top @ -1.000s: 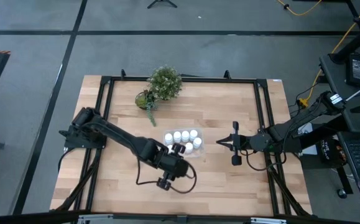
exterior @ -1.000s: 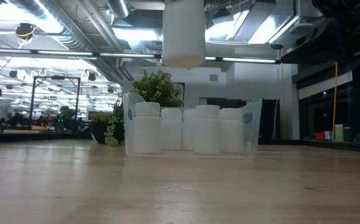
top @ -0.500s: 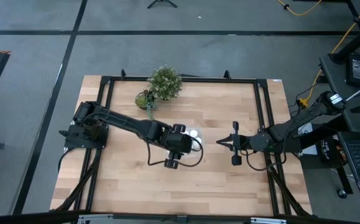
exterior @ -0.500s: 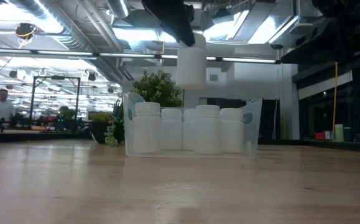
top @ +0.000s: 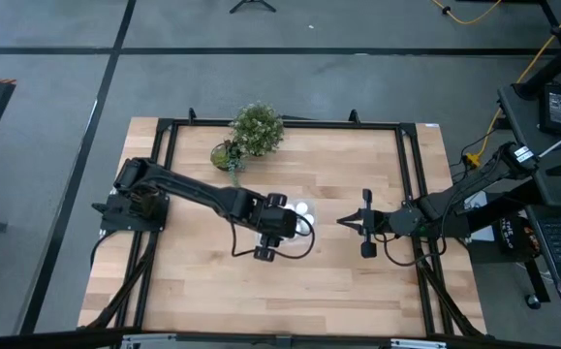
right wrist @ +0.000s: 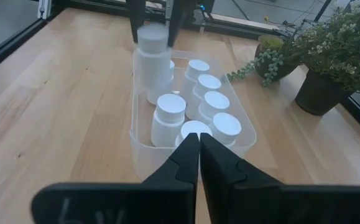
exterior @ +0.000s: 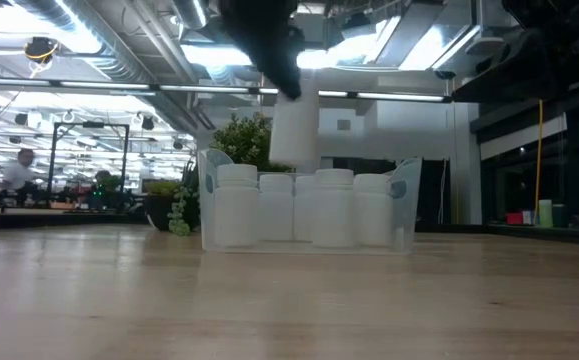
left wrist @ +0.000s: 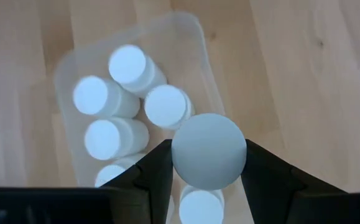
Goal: Pick and place pill bottles into a basket
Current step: Put the pill bottle into the bin
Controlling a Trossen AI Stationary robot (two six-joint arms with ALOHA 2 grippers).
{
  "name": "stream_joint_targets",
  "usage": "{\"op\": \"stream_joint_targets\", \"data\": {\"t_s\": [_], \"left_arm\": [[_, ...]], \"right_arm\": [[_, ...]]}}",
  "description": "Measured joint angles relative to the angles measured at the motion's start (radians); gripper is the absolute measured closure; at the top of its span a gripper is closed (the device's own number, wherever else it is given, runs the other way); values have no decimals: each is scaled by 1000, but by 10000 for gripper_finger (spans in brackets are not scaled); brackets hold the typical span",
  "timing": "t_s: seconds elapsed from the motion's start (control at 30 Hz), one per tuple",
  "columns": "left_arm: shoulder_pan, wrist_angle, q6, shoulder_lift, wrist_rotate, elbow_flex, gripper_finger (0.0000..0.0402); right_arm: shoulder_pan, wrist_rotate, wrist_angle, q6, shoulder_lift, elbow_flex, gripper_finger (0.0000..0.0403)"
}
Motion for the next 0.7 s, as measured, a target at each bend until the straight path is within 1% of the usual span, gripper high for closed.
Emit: {"op": "stream_joint_targets", "data": {"t_s": [0.2, 0.6, 0.7], "left_arm": [[17, 89, -8, 0, 0, -93, 250], [73, 116, -9, 7, 6, -97, 250], [79, 173, -8, 8, 21, -142, 250]], "right_arm": [[0, 0, 0, 0, 0, 0, 384], [0, 0, 0, 0, 0, 0, 384], [0, 0, 0, 0, 0, 0, 384]]}}
